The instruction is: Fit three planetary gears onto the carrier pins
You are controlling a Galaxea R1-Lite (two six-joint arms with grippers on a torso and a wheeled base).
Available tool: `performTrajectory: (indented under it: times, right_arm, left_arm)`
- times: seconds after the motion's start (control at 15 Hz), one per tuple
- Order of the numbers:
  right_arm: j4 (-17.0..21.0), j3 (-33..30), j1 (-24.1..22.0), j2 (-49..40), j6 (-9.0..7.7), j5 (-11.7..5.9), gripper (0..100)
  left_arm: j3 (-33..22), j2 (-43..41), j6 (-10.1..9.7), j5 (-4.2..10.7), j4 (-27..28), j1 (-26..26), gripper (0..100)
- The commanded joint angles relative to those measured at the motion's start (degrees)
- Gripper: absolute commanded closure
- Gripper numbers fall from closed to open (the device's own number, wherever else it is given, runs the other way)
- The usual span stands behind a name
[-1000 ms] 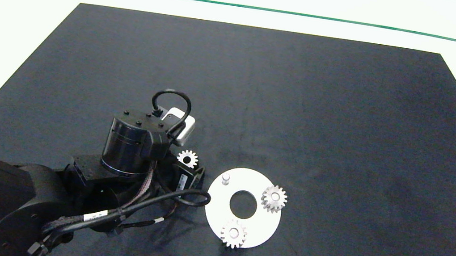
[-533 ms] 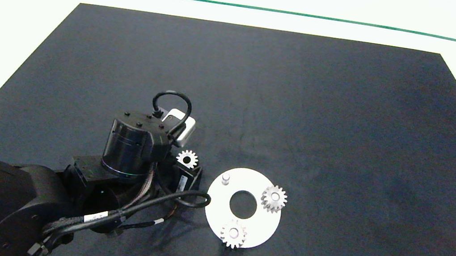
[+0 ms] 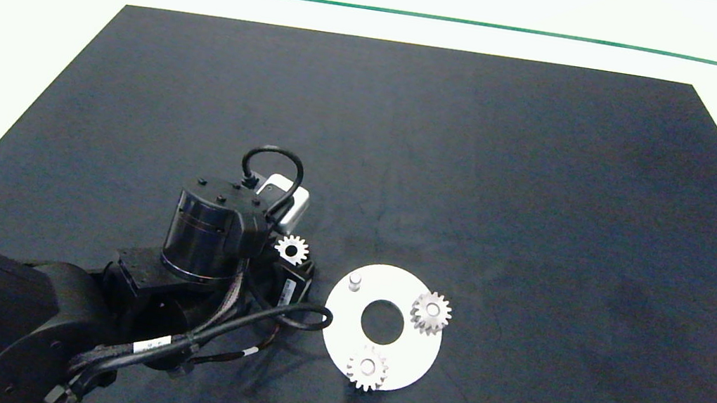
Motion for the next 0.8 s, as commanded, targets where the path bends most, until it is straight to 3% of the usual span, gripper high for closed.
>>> performTrajectory:
  times: [0.07,0.8]
  right_arm:
    - [0.19,0.00,0.03,-0.01,0.04,-0.12,0]
    - [0.19,0.00,0.03,-0.01,0.04,-0.03,0]
  left_arm:
    - [0.04,0.04,0.02,0.17,-0.22,0.00,53]
    - [0.57,-0.58,0.02,0.17,0.13,-0.09,75]
